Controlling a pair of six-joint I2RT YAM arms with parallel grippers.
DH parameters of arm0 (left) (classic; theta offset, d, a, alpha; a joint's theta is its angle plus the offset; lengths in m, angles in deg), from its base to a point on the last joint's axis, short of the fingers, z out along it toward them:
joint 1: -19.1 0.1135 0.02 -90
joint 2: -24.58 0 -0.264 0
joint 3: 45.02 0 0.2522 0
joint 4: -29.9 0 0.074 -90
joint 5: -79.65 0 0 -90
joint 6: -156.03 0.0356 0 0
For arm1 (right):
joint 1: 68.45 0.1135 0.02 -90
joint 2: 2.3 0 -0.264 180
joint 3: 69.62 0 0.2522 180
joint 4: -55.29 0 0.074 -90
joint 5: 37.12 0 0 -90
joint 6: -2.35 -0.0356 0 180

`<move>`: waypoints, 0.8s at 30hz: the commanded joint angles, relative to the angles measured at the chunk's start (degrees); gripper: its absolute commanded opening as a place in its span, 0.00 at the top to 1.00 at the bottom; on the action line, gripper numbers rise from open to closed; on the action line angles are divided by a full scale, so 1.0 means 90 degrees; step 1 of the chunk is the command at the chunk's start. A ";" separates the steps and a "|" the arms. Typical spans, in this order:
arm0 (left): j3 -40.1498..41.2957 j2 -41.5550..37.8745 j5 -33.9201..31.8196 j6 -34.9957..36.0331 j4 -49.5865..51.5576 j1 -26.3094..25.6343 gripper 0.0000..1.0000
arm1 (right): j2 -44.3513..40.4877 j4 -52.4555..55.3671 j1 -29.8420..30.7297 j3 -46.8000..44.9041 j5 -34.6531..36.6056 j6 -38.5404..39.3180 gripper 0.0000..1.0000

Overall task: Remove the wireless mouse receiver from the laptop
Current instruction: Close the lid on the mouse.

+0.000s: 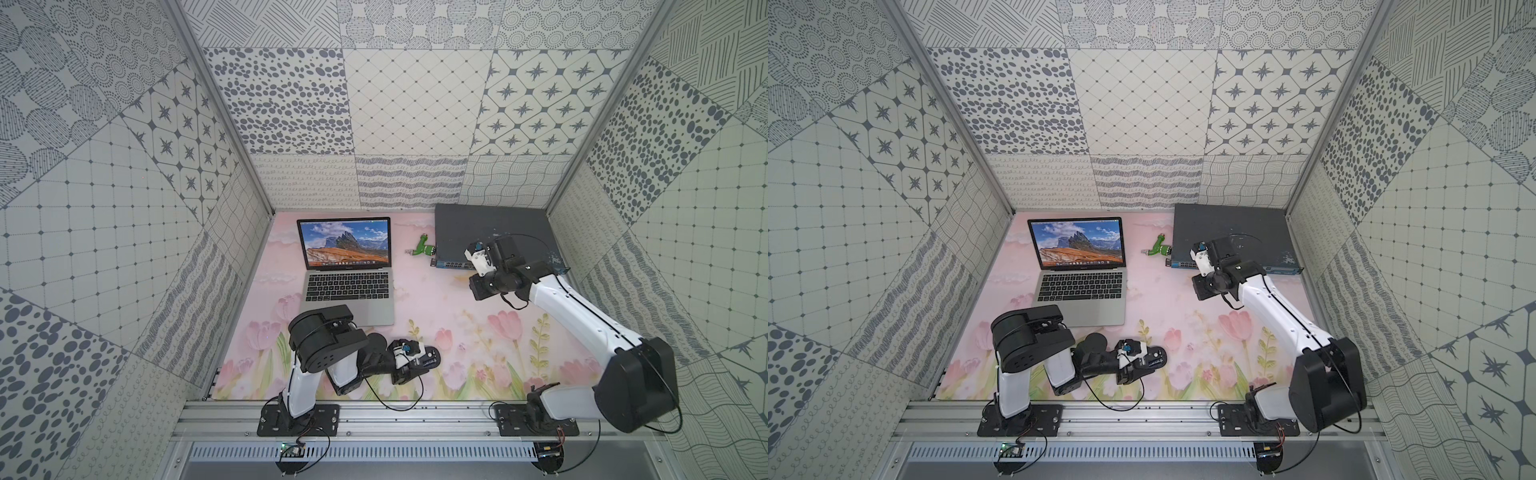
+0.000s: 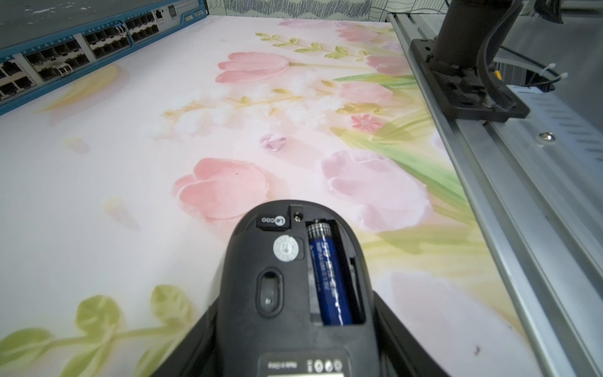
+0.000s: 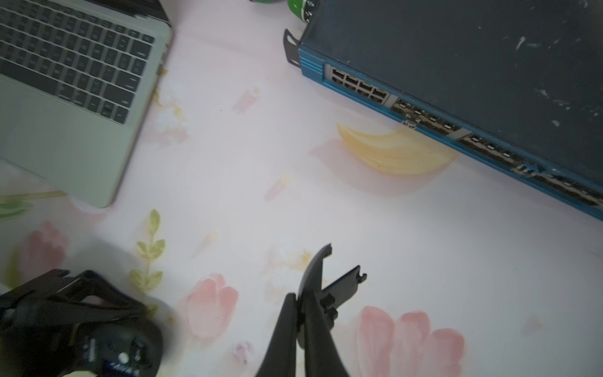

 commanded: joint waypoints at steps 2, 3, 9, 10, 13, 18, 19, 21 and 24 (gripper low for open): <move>0.0120 -0.0691 -0.0330 -0.0249 0.1218 0.0004 0.54 | -0.0690 -0.0258 0.0006 -0.0454 -0.1162 -0.0643 1.00; 0.0090 -0.0935 -0.0312 -0.0257 0.1473 0.0006 0.54 | -0.0850 -0.0277 0.0006 -0.0503 -0.1275 -0.0684 1.00; -0.0214 -0.2511 -0.0063 -0.0284 0.3172 -0.0034 0.53 | -0.1555 -0.0346 0.0006 -0.0578 -0.2008 -0.0983 1.00; -0.0284 -0.2809 -0.0057 -0.0244 0.3582 -0.0053 0.53 | -0.1674 -0.0374 0.0009 -0.0590 -0.2174 -0.1072 1.00; -0.0538 -0.3837 -0.0009 -0.0197 0.4727 -0.0072 0.53 | -0.2053 -0.0605 0.0004 -0.0662 -0.2869 -0.1447 1.00; -0.0945 -0.5440 0.0395 -0.0189 0.6245 -0.0078 0.51 | -0.2802 -0.1255 0.0006 -0.0750 -0.4161 -0.2266 1.00; -0.1045 -0.5718 0.0408 -0.0153 0.6603 -0.0080 0.51 | -0.2919 -0.1430 0.0006 -0.0791 -0.4384 -0.2476 1.00; -0.1164 -0.6320 0.0341 -0.0121 0.7149 -0.0072 0.50 | -0.3221 -0.2083 0.0001 -0.1013 -0.4895 -0.3147 1.00; -0.1279 -0.6903 0.0302 -0.0099 0.7716 -0.0074 0.49 | -0.3567 -0.3133 0.0015 -0.1399 -0.5298 -0.4267 1.00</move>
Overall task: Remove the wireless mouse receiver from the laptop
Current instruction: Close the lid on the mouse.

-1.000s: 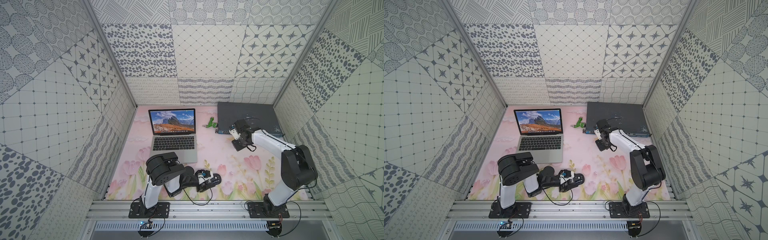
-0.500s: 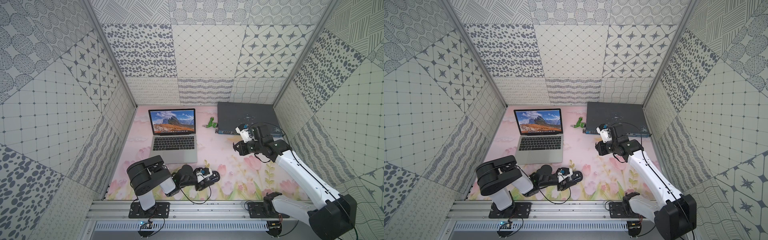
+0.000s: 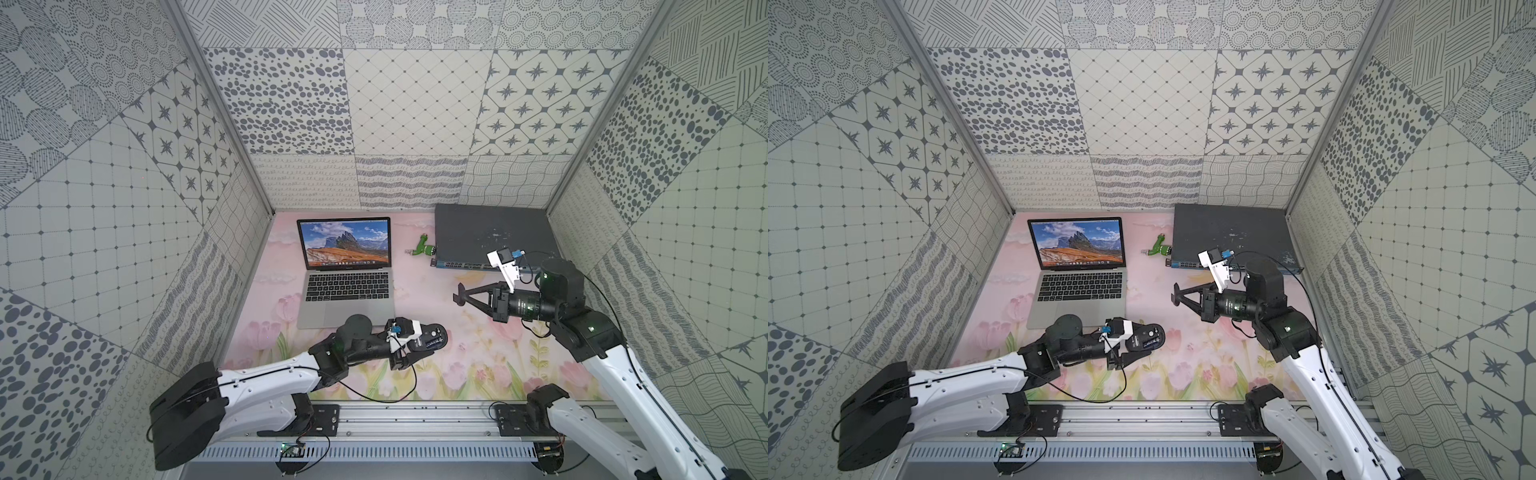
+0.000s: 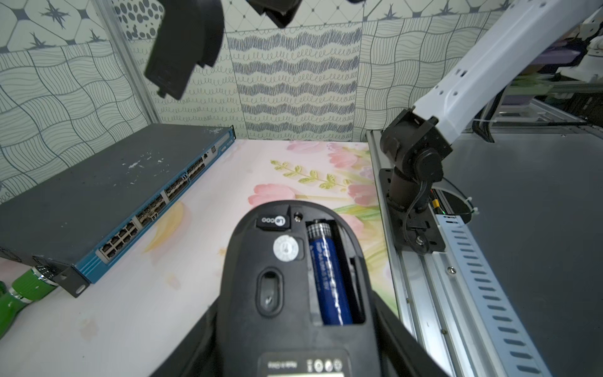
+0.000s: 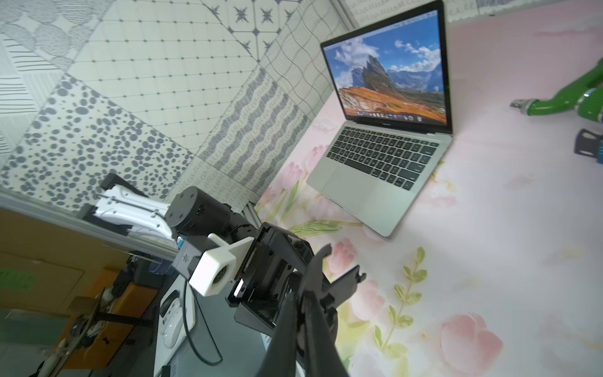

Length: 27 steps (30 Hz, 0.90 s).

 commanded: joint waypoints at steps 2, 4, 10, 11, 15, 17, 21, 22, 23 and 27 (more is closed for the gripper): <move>-0.0254 -0.1118 0.0195 0.0044 0.2346 -0.0016 0.49 | -0.0346 -0.2201 0.0013 -0.0560 -0.1009 -0.2100 1.00; -0.0216 -0.1227 0.0164 0.0027 0.2382 -0.0014 0.49 | -0.0457 -0.3042 0.0013 -0.0752 -0.1207 -0.2881 1.00; -0.0266 -0.1197 0.0220 -0.0045 0.2342 -0.0006 0.49 | -0.0524 -0.4519 0.0108 -0.1134 -0.1474 -0.4584 1.00; -0.0264 -0.1212 0.0231 -0.0018 0.2316 -0.0005 0.49 | -0.0530 -0.4558 0.0149 -0.1163 -0.1523 -0.4671 1.00; -0.0302 -0.1253 0.0270 0.0092 0.2314 0.0012 0.49 | -0.0586 -0.4691 0.0428 -0.1337 -0.1619 -0.4894 1.00; -0.0256 -0.1294 0.0335 0.0088 0.2261 0.0015 0.49 | -0.0625 -0.4704 0.0588 -0.1409 -0.1674 -0.4927 1.00; -0.0074 -0.1403 0.0412 0.0111 0.2062 0.0010 0.49 | -0.0738 -0.4829 0.0863 -0.1791 -0.1494 -0.5042 1.00; -0.0045 -0.1428 0.0417 0.0128 0.2054 0.0015 0.49 | -0.0739 -0.4875 0.0916 -0.1864 -0.1484 -0.5082 1.00; -0.0015 -0.1468 0.0410 0.0145 0.2032 0.0013 0.49 | -0.0746 -0.4978 0.0971 -0.1938 -0.1453 -0.5150 1.00; 0.0043 -0.1576 0.0471 0.0134 0.1935 0.0018 0.49 | -0.0660 -0.5593 0.1388 -0.2400 -0.1070 -0.5461 1.00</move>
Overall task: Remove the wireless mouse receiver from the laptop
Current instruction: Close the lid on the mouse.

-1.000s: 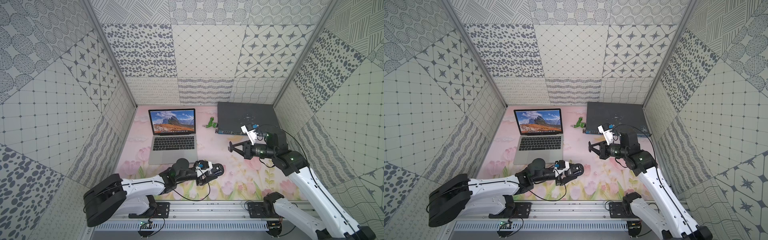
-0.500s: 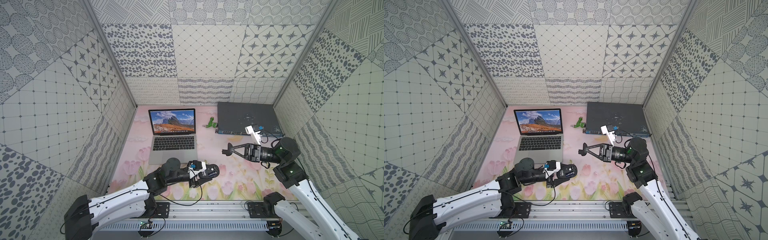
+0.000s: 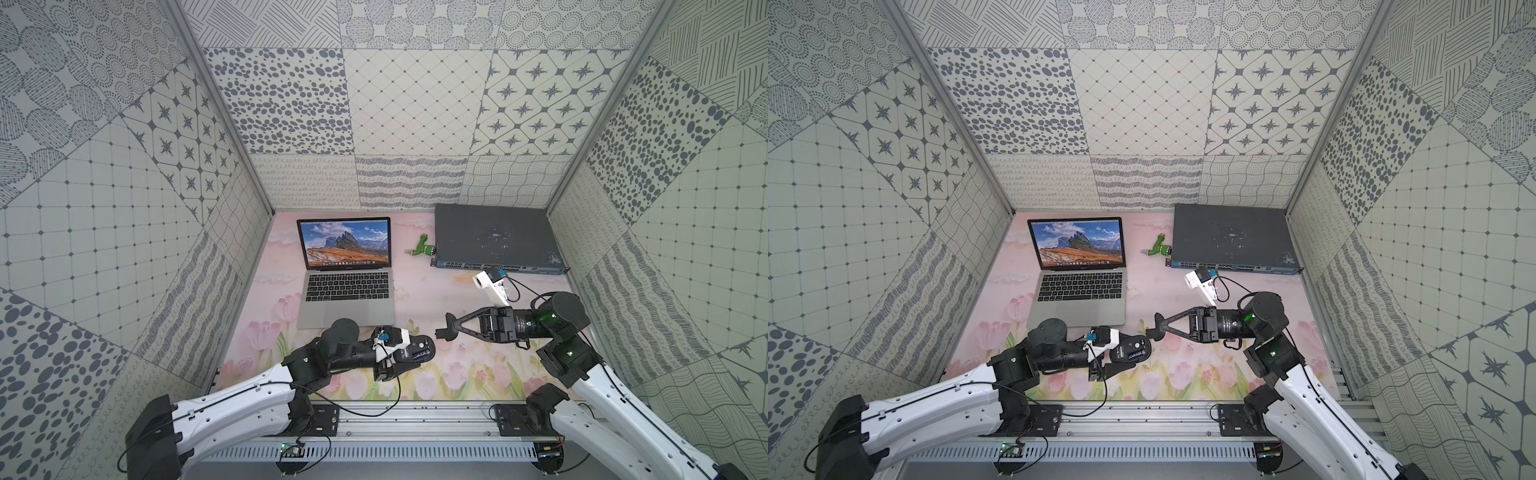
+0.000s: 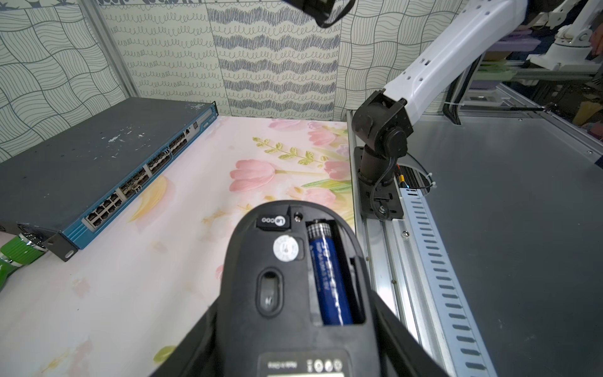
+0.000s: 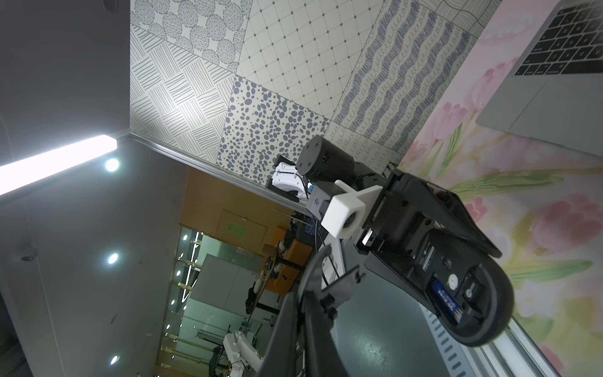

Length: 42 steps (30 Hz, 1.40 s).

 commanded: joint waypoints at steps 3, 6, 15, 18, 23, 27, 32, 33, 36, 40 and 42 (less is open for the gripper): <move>0.0084 -0.0217 0.0288 0.0091 -0.0287 0.0017 0.49 | 0.0230 -0.1022 0.0601 -0.0443 0.0447 -0.0329 1.00; 0.0129 -0.0349 0.0285 0.0091 -0.0321 0.0018 0.49 | 0.0365 -0.1244 0.0863 -0.0566 0.0694 -0.0331 1.00; 0.0225 -0.0616 0.0260 0.0091 -0.0321 0.0015 0.49 | 0.0977 -0.2001 0.1291 -0.0919 0.0997 -0.0556 1.00; 0.0244 -0.0686 0.0239 0.0092 -0.0322 0.0011 0.49 | 0.1053 -0.2017 0.1292 -0.1018 0.1047 -0.0552 1.00; 0.0276 -0.0722 0.0205 0.0101 -0.0339 0.0012 0.49 | 0.1036 -0.2184 0.1313 -0.1134 0.1122 -0.0691 1.00; 0.0283 -0.0705 0.0198 0.0101 -0.0381 0.0009 0.49 | 0.1019 -0.2219 0.1338 -0.1209 0.1217 -0.0782 1.00; 0.0302 -0.0690 0.0164 0.0110 -0.0392 0.0017 0.49 | 0.1011 -0.2323 0.1442 -0.1257 0.1312 -0.0853 1.00; 0.0307 -0.0686 0.0154 0.0110 -0.0389 0.0012 0.49 | 0.1004 -0.2328 0.1458 -0.1256 0.1315 -0.0844 1.00; 0.0308 -0.0671 0.0139 0.0101 -0.0394 0.0010 0.49 | 0.0979 -0.2339 0.1499 -0.1292 0.1305 -0.0819 1.00; 0.0312 -0.0693 0.0129 0.0101 -0.0410 0.0012 0.49 | 0.0945 -0.2334 0.1525 -0.1378 0.1324 -0.0807 1.00; 0.0321 -0.0710 0.0132 0.0093 -0.0425 0.0014 0.49 | 0.0944 -0.2272 0.1525 -0.1437 0.1340 -0.0765 1.00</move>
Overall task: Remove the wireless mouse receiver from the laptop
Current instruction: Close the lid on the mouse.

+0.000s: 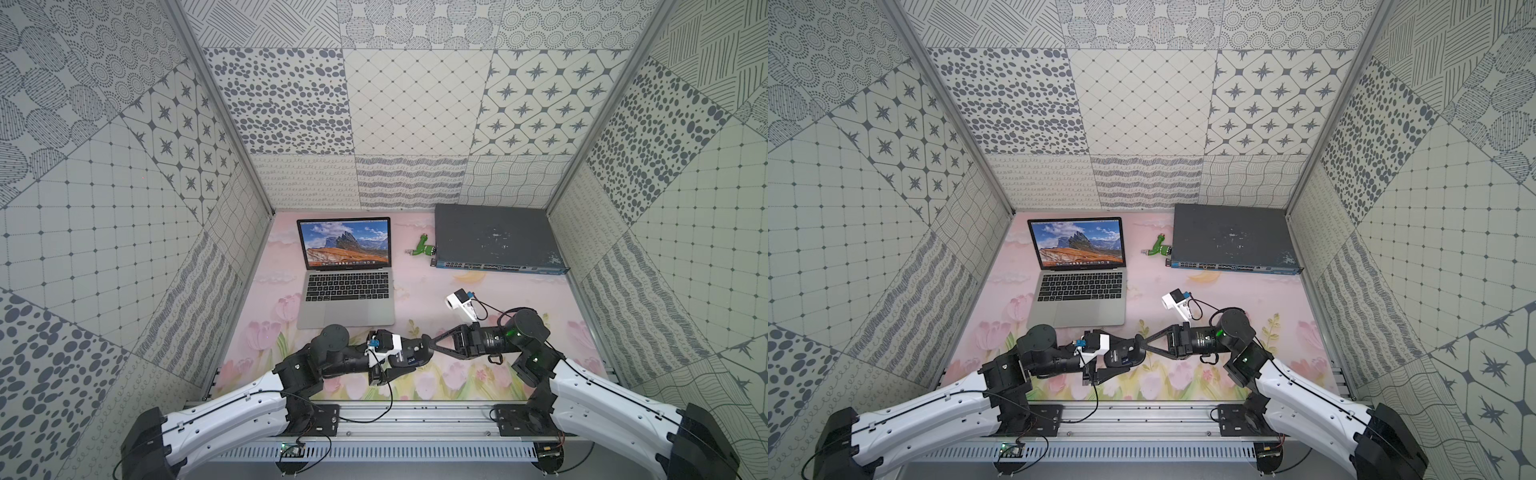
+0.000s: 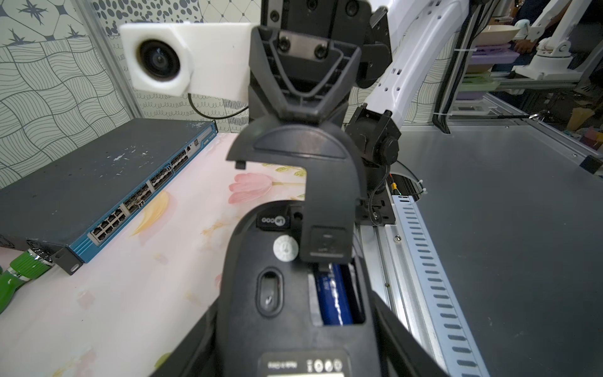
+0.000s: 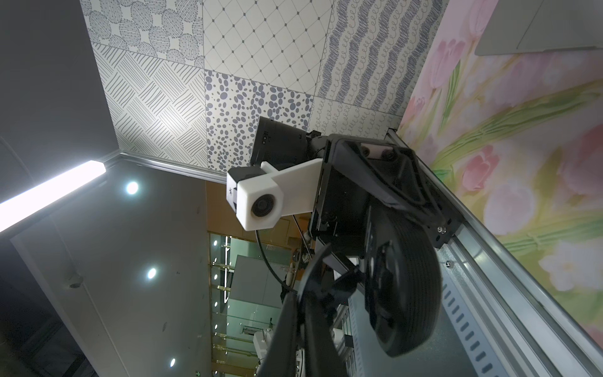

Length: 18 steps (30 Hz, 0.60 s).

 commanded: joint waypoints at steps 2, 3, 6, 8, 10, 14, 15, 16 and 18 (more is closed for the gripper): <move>0.0025 -0.0031 0.0047 0.0091 -0.0423 0.0006 0.49 | -0.0059 -0.0275 0.0041 -0.0174 0.0097 0.0069 1.00; 0.0031 -0.0042 0.0053 0.0091 -0.0428 0.0014 0.49 | -0.0046 -0.0324 0.0045 -0.0202 0.0101 0.0068 1.00; 0.0029 -0.0050 0.0058 0.0079 -0.0434 0.0006 0.49 | -0.0025 -0.0353 0.0041 -0.0247 0.0108 0.0067 1.00; 0.0042 -0.0070 0.0069 0.0076 -0.0438 0.0010 0.49 | -0.0019 -0.0350 0.0045 -0.0281 0.0128 0.0092 1.00; 0.0047 -0.0084 0.0063 0.0071 -0.0448 0.0009 0.49 | -0.0017 -0.0340 0.0041 -0.0295 0.0134 0.0122 1.00; 0.0067 -0.0111 0.0051 0.0063 -0.0487 0.0007 0.49 | -0.0011 -0.0402 0.0040 -0.0324 0.0151 0.0064 1.00; 0.0077 -0.0110 0.0042 0.0070 -0.0491 0.0013 0.49 | -0.0015 -0.0462 0.0040 -0.0331 0.0166 0.0027 1.00; 0.0073 -0.0118 0.0034 0.0071 -0.0484 0.0014 0.49 | -0.0016 -0.0515 0.0041 -0.0341 0.0180 -0.0016 1.00; 0.0064 -0.0116 0.0037 0.0071 -0.0489 0.0016 0.49 | -0.0024 -0.0527 0.0040 -0.0345 0.0215 -0.0044 1.00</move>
